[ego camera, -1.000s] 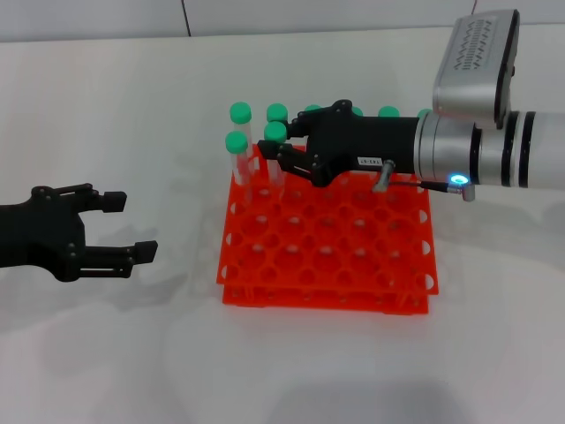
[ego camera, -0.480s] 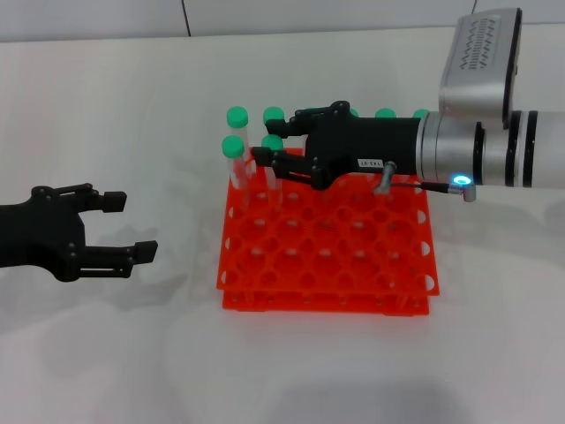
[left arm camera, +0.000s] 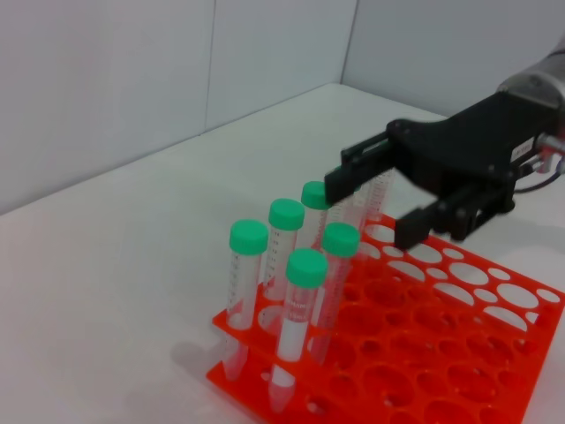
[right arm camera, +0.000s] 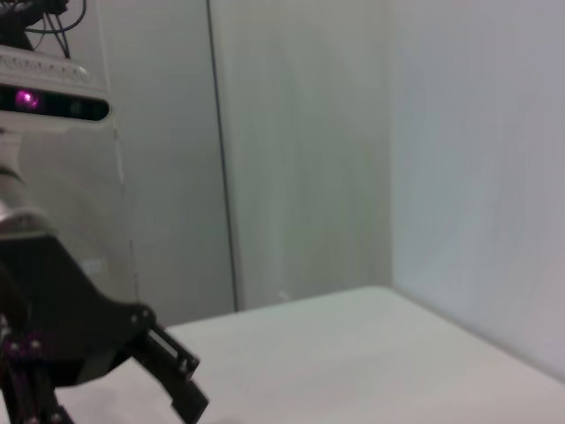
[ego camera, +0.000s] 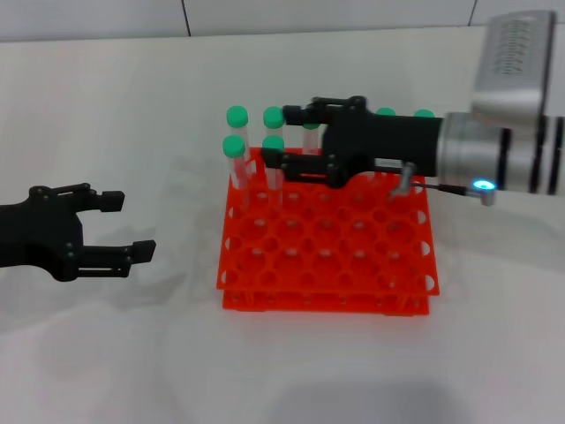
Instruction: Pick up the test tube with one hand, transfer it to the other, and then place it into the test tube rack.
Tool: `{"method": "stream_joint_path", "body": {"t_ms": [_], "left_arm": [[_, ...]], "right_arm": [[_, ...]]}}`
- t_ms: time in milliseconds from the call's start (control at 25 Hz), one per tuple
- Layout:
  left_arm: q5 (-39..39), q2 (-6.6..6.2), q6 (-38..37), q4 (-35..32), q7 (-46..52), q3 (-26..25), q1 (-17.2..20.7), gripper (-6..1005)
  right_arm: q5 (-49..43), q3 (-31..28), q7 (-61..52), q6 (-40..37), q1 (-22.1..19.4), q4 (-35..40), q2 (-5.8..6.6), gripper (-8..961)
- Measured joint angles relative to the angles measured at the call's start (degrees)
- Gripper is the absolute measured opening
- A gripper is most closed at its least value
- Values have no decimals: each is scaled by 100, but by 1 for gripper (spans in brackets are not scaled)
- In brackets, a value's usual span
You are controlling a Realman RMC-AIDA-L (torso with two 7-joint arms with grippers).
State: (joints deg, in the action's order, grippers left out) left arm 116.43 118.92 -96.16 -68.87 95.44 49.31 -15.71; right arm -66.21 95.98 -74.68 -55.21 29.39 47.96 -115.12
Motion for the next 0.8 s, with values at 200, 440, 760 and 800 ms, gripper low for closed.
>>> {"method": "stream_joint_path", "body": {"t_ms": [200,440,760,800], "left_arm": [[-38,0,-4,-20,-58,-20,15,874],[-49,-6,-32,-35,-66,-28,14,874],[-59,-9,-85,-40,-97,-18,-9,874],[-59,-9,-108,-40,-104,-14,-9,874]], "right_arm": [[-59,-278,-38,-159,-665,608,55,647],[-1095,-1123,-781,-883,-1160,1038,120,661],[-2303,-2175,-1285,-2061,-1209,1195,71,651],[-2358,-2192,-1298,-2075,-1204,1231,70,651]]}}
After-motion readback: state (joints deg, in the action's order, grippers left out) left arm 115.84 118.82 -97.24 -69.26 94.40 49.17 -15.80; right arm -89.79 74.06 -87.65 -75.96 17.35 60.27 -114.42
